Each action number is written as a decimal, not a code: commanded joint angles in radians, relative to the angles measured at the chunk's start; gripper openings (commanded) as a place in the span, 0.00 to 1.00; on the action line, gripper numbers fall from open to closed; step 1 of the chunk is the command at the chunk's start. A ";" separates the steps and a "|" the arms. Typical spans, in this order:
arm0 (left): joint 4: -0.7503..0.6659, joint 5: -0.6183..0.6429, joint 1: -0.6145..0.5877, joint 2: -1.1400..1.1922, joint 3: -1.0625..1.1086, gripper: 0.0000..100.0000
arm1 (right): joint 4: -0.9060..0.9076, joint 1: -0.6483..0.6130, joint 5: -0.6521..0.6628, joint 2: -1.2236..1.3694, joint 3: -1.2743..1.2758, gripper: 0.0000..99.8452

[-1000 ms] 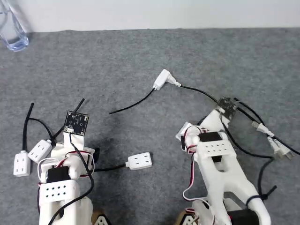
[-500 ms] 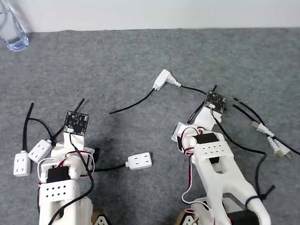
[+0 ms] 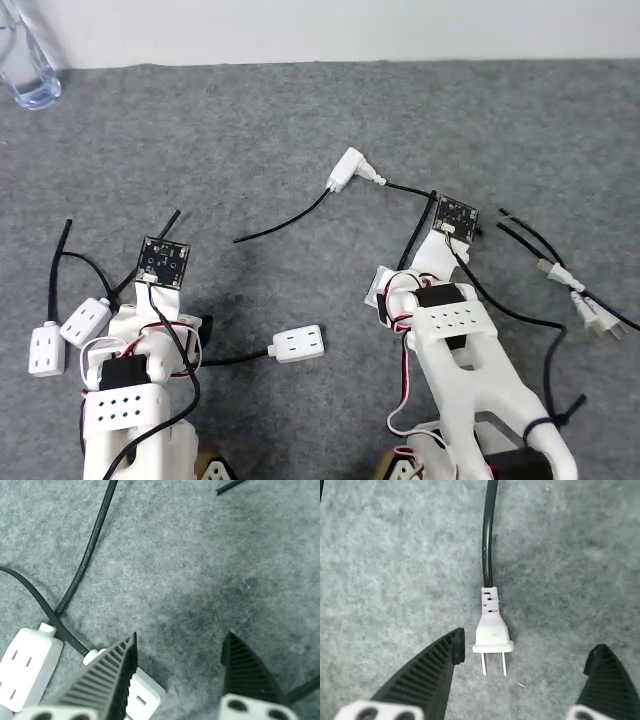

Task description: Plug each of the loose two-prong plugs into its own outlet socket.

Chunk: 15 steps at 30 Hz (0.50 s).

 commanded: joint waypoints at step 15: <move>-0.021 -0.011 0.006 -0.014 -0.002 0.25 | 0.526 0.154 1.933 -0.024 -0.359 0.12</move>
